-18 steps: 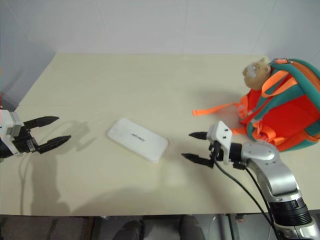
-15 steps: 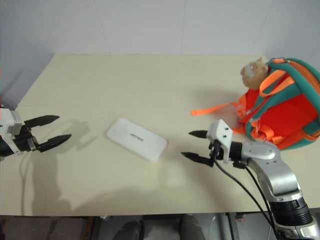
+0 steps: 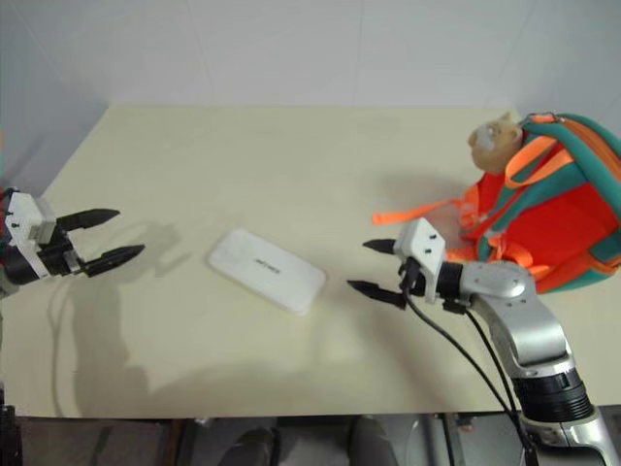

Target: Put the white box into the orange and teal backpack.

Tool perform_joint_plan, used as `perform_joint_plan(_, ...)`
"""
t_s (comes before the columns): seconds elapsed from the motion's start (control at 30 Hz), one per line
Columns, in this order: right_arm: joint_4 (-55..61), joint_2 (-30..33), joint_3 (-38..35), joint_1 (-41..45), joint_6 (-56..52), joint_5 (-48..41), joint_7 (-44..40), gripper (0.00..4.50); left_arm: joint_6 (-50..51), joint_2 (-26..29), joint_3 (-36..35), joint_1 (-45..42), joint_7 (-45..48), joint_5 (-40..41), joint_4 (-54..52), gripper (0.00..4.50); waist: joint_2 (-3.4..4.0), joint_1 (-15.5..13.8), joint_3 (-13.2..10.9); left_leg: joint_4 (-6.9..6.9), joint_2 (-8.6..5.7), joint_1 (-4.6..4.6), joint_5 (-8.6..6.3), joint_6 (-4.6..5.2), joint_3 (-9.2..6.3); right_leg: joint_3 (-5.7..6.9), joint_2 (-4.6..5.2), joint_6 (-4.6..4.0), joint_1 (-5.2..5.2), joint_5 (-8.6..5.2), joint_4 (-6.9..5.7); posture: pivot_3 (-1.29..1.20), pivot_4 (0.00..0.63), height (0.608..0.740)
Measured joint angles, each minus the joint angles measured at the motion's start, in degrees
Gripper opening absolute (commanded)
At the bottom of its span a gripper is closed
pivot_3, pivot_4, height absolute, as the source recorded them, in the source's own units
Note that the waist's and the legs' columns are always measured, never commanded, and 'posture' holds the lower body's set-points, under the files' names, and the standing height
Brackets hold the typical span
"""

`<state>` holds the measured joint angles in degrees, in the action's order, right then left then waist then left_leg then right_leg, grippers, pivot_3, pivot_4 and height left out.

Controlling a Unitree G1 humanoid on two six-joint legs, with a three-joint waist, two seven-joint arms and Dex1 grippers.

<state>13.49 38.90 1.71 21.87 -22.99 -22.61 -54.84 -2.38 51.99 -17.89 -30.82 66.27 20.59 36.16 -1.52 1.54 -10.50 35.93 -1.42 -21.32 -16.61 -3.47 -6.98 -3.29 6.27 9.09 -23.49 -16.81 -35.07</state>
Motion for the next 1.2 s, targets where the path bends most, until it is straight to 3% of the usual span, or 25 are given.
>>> perform_joint_plan(0.17,2.4,-0.5,0.9,0.3,-2.8,0.2,2.3,4.47,2.8,-0.9,1.9,-3.3,-1.9,-1.3,3.2,4.5,-0.01,0.0,0.0,0.01,0.01,0.0,0.0,0.0,-0.01,0.01,-0.03,0.0,0.0,0.0,-0.07,0.0,0.15,0.74)
perform_joint_plan(0.27,3.1,-1.3,2.7,0.0,-4.0,1.3,3.9,3.88,2.9,-1.6,3.2,-6.3,-2.8,-2.8,6.5,3.93,-0.02,0.0,0.0,0.04,0.0,0.0,0.0,0.0,-0.01,0.0,-0.03,0.01,0.0,0.0,-0.1,0.0,0.15,0.74)
perform_joint_plan(0.63,9.2,-3.3,7.3,-3.7,-8.1,5.6,10.7,0.13,-0.4,-8.0,8.3,-15.7,0.7,-6.5,17.4,0.42,-0.05,0.0,0.0,0.1,-0.01,-0.05,0.0,0.0,-0.01,0.03,-0.04,0.02,0.0,0.01,-0.14,0.0,0.15,0.74)
perform_joint_plan(0.7,9.2,-3.4,8.1,-3.9,-8.5,7.0,12.0,0.12,-1.1,-8.9,8.9,-17.1,0.9,-7.2,19.0,0.0,-0.05,0.1,0.0,0.11,-0.01,-0.05,0.0,0.0,-0.01,0.03,-0.04,0.02,-0.01,0.01,-0.16,0.0,0.15,0.74)
perform_joint_plan(1.2,9.2,-6.5,13.9,-4.8,-8.4,16.0,17.5,0.12,-5.7,-13.0,14.5,-22.7,-2.9,-16.5,32.3,0.0,-0.07,0.0,0.0,0.14,-0.01,-0.05,0.0,0.0,0.0,0.04,-0.06,0.02,-0.03,0.01,-0.22,0.0,0.15,0.74)
